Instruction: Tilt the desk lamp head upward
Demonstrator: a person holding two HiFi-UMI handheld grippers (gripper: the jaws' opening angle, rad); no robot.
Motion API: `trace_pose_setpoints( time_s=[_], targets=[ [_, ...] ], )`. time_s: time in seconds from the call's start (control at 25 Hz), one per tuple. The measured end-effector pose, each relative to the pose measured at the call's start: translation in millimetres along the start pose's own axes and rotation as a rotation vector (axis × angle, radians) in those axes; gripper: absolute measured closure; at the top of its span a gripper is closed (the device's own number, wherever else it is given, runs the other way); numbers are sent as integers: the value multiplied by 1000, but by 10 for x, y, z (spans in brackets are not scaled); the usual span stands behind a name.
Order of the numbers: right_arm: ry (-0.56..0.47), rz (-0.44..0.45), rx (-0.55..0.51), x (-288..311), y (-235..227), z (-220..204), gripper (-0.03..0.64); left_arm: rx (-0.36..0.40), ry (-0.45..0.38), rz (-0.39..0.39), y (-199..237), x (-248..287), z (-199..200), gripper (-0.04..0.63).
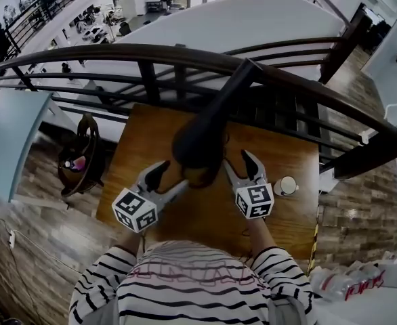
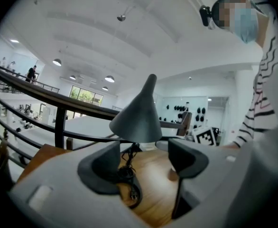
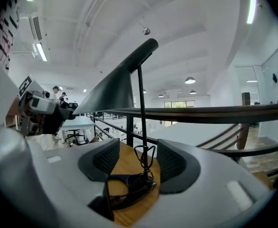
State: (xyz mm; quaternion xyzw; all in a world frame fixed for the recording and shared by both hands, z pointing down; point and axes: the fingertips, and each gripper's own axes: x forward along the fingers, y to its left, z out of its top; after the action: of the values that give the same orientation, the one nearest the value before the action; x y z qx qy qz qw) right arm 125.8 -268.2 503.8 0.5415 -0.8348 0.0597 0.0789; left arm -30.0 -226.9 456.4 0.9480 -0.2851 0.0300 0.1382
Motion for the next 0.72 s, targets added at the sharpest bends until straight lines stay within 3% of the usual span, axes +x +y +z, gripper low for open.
trace_pose_setpoints(
  time_s=[0.4, 0.72],
  targets=[
    [54, 51, -100, 521, -141, -113, 380, -44, 5, -19, 89, 242, -28, 281],
    [82, 81, -123, 889, -237, -288, 383, -80, -21, -36, 133, 281, 12, 279]
  ],
)
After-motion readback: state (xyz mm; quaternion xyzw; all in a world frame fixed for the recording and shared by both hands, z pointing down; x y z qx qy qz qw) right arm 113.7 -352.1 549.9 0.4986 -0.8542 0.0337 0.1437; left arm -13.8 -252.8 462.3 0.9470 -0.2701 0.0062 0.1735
